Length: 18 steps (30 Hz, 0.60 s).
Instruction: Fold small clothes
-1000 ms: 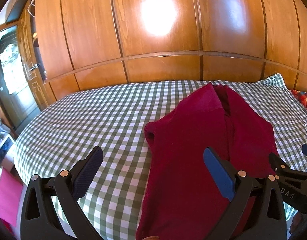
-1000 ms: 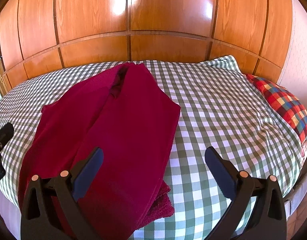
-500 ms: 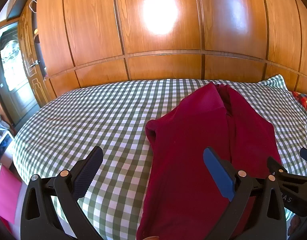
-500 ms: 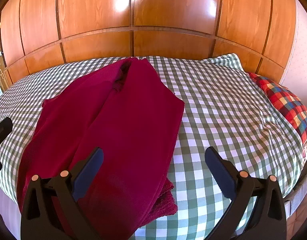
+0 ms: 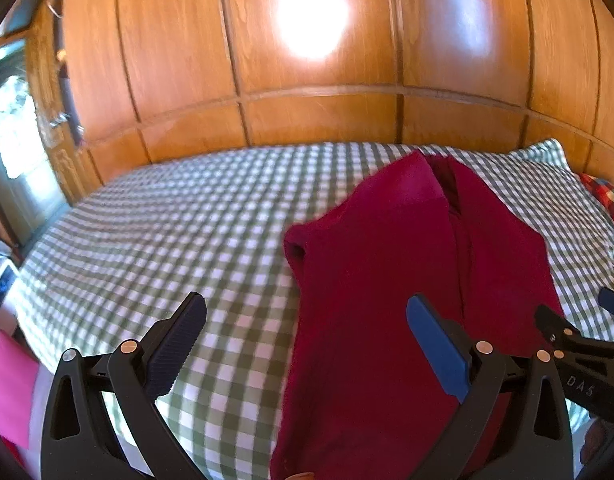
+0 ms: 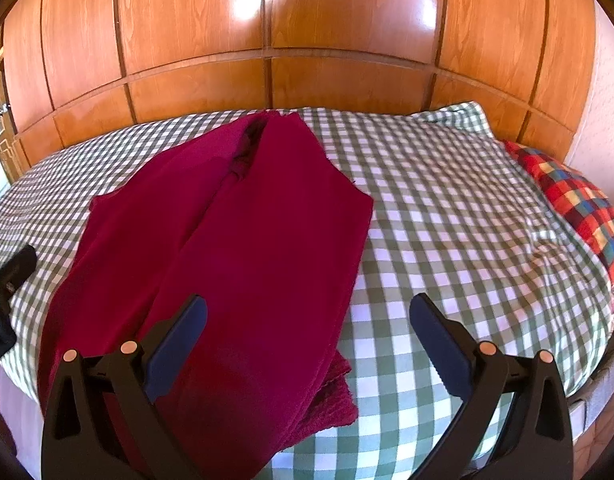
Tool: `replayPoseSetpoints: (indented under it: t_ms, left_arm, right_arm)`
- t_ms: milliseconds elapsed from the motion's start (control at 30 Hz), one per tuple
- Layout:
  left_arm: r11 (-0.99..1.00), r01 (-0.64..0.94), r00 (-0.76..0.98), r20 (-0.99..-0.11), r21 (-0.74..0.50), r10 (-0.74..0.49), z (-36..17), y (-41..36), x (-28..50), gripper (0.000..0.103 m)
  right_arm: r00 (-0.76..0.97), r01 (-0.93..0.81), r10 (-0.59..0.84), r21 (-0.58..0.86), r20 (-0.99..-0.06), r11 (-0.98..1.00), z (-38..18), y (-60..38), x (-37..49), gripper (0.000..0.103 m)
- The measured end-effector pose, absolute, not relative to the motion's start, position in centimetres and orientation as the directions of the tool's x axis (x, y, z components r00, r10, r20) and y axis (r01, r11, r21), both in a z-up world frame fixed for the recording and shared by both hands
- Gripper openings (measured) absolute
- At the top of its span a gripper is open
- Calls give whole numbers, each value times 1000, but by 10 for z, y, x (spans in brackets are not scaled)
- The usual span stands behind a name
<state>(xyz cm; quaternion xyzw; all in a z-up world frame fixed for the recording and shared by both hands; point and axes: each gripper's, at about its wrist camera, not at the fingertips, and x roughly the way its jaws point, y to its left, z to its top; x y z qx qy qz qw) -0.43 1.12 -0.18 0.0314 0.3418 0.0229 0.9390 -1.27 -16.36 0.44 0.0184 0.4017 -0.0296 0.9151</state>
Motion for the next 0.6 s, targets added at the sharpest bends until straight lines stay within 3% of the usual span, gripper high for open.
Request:
replayPoseSetpoints:
  t_ms: [133, 267, 400, 467, 533, 600]
  left_arm:
    - [1000, 15, 724, -690, -12, -19, -11, 28, -3, 100]
    - [999, 18, 732, -681, 50, 20, -13, 29, -10, 100]
    - [998, 59, 721, -693, 38, -16, -17, 30, -18, 98]
    - [995, 91, 711, -702, 28, -45, -18, 28, -18, 76]
    - [989, 149, 688, -719, 12, -95, -21, 27, -20, 67]
    - [978, 208, 674, -721, -22, -159, -22, 27, -26, 65]
  right_arm:
    - [676, 43, 1, 41, -737, 998, 5, -166, -15, 101]
    - [664, 35, 30, 70, -747, 997, 4, -167, -15, 101]
    - [650, -2, 82, 106, -756, 994, 2, -165, -16, 98]
    - [638, -21, 98, 109, -764, 994, 0, -163, -17, 87]
    - [621, -35, 121, 126, -775, 991, -2, -163, -17, 75]
    - [603, -43, 148, 153, -784, 987, -4, -164, -17, 70]
